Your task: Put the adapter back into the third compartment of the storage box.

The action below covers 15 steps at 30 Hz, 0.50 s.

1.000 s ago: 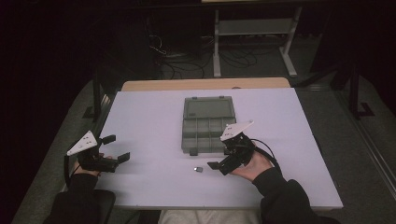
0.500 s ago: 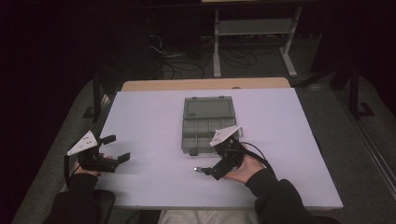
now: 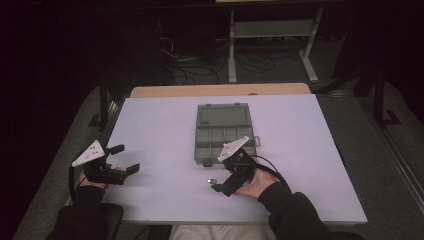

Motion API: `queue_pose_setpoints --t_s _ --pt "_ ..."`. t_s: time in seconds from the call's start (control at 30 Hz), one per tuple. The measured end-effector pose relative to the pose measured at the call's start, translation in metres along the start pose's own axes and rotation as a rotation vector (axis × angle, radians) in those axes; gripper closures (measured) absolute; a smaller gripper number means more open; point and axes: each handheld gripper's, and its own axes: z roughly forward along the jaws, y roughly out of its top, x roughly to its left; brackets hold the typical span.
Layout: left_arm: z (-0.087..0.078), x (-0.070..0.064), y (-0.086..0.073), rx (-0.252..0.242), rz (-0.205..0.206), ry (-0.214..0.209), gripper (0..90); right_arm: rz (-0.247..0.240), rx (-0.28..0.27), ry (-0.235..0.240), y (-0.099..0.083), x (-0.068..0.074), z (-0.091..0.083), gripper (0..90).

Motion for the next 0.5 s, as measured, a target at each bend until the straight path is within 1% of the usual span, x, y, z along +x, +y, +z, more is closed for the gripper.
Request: queue_pose_setpoints --t_s 0.33,0.37,0.4,0.43,0.5 --pt "0.000 0.000 0.000 0.000 0.000 0.000 0.0 -0.005 0.030 0.017 0.000 0.000 0.013 0.0" --pt "0.000 0.000 0.000 -0.001 0.000 -0.001 0.0 -0.006 0.034 0.017 0.000 0.000 0.014 0.8" --pt "0.000 0.000 0.000 -0.001 0.000 -0.001 0.0 -0.012 0.035 0.018 0.000 0.001 0.015 4.2" --pt "0.000 0.000 0.000 -0.001 0.000 -0.001 0.0 -0.032 0.027 0.021 -0.001 0.001 0.016 7.3" --pt "0.000 0.000 0.000 -0.001 -0.001 -0.001 0.0 -0.035 0.027 0.030 -0.001 0.000 0.018 10.8"
